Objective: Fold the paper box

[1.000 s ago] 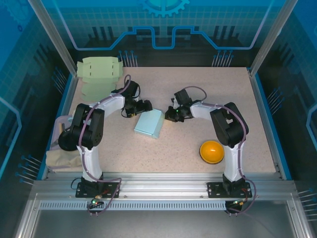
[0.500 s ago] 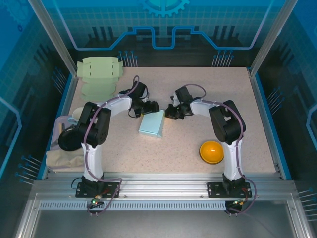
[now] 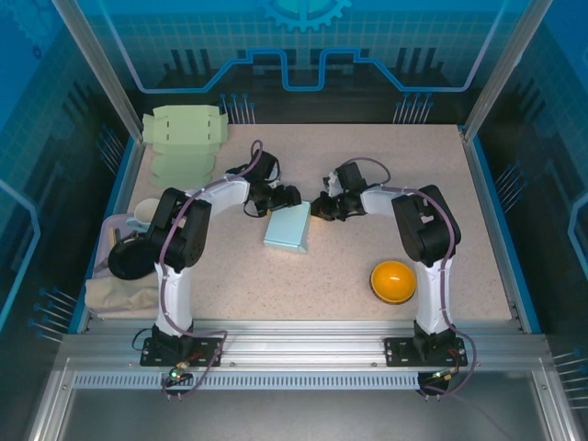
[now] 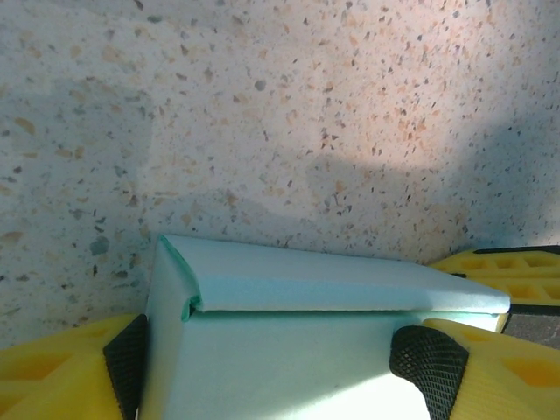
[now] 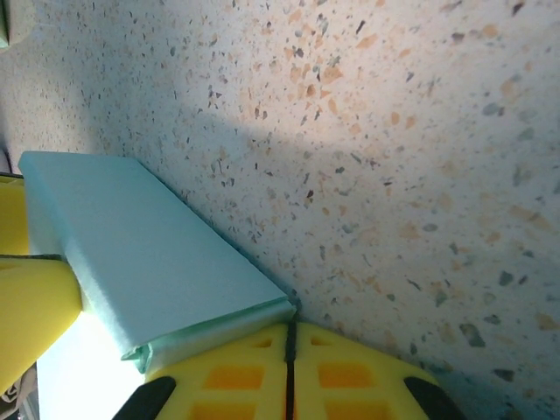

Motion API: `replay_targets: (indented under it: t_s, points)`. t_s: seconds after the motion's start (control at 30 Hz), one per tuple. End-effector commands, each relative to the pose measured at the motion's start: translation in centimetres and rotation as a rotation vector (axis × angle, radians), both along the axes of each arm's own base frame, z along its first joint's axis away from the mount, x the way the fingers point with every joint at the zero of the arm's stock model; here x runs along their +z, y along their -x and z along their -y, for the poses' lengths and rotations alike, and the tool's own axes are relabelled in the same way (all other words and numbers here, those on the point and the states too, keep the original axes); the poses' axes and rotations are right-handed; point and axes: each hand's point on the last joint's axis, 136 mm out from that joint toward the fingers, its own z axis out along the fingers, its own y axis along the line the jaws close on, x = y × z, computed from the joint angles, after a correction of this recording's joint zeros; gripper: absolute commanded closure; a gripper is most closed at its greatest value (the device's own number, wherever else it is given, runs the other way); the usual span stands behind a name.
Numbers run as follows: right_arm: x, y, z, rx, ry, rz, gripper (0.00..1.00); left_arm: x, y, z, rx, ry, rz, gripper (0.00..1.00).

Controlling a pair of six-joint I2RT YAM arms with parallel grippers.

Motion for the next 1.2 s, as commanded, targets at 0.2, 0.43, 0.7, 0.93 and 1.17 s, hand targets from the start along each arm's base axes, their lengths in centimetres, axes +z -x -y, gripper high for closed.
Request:
replay_targets:
  t_s: [0.2,0.43,0.7,0.93,1.17]
  points:
    - [3.0,1.7,-2.0,0.087,-0.025,0.094,0.91,1.8,3.1,5.3,-0.143,0.108,-0.091,0.19]
    - [2.0,2.7,2.0,0.025,0.097,0.044,0.88,2.5,1.0,0.7,-0.012,0.030,-0.066,0.13]
    - [3.4,4.2,5.3,-0.011,0.204,0.039,0.86,4.1,0.5,-4.3,0.135,0.004,-0.041,0.04]
    - [3.9,8.0,6.2,-0.040,0.209,-0.033,0.86,5.0,4.9,-5.1,0.140,0.056,-0.044,0.02]
    - [4.3,11.7,5.1,-0.020,0.194,0.007,0.88,3.4,9.9,-4.2,0.108,0.060,-0.076,0.04]
